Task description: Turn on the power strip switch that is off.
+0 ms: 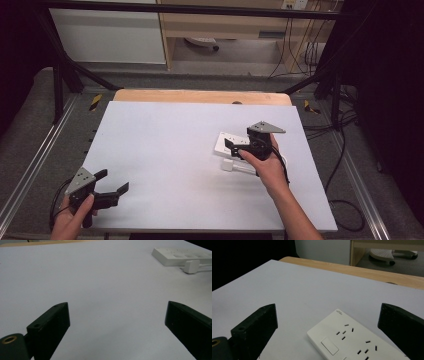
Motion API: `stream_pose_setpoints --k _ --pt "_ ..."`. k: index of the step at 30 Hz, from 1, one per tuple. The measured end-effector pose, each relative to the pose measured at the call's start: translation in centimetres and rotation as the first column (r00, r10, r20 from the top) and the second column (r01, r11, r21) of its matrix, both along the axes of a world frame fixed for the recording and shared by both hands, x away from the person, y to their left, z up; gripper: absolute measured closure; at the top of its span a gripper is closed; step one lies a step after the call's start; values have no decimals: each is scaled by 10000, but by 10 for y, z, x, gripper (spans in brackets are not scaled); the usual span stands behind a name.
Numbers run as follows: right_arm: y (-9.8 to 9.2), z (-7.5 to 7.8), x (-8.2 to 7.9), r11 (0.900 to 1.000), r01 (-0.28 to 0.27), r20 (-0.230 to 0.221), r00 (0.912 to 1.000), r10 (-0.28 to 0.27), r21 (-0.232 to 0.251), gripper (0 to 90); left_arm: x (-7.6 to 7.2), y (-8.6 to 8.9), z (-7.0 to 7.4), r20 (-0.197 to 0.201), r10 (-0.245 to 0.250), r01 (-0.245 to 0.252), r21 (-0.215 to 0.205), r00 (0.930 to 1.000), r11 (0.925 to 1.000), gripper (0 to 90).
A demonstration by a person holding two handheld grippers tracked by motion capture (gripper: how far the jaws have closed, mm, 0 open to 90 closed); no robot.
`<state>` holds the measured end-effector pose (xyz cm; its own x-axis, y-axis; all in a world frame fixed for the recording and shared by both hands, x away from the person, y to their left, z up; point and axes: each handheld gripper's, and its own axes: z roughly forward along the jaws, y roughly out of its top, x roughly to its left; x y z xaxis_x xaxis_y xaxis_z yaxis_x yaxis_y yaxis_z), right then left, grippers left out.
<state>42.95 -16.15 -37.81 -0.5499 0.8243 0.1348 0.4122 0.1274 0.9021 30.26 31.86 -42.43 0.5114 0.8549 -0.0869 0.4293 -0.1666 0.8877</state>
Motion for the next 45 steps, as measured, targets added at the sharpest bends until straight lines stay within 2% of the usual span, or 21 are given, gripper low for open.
stream_pose_setpoints --k 9,20,27,37,45 --pt "-9 5 -7 9998 36 536 9986 -46 176 46 0 0 0 -10 7 -7 16 10000 10000 59" --pt "-35 13 -19 9992 160 899 9958 -193 366 60 0 0 0 -16 32 -32 21 10000 10000 59" --pt "-53 16 -33 9992 242 1118 9934 -275 314 60 0 0 0 4 34 -34 9 10000 10000 59" --pt "-83 5 -56 9991 197 1165 9929 -241 385 64 0 0 0 4 61 -61 -5 10000 10000 59" --pt "-116 -16 -73 9966 687 1174 9903 -736 454 70 0 -1 0 -21 41 -41 49 10000 10000 59"
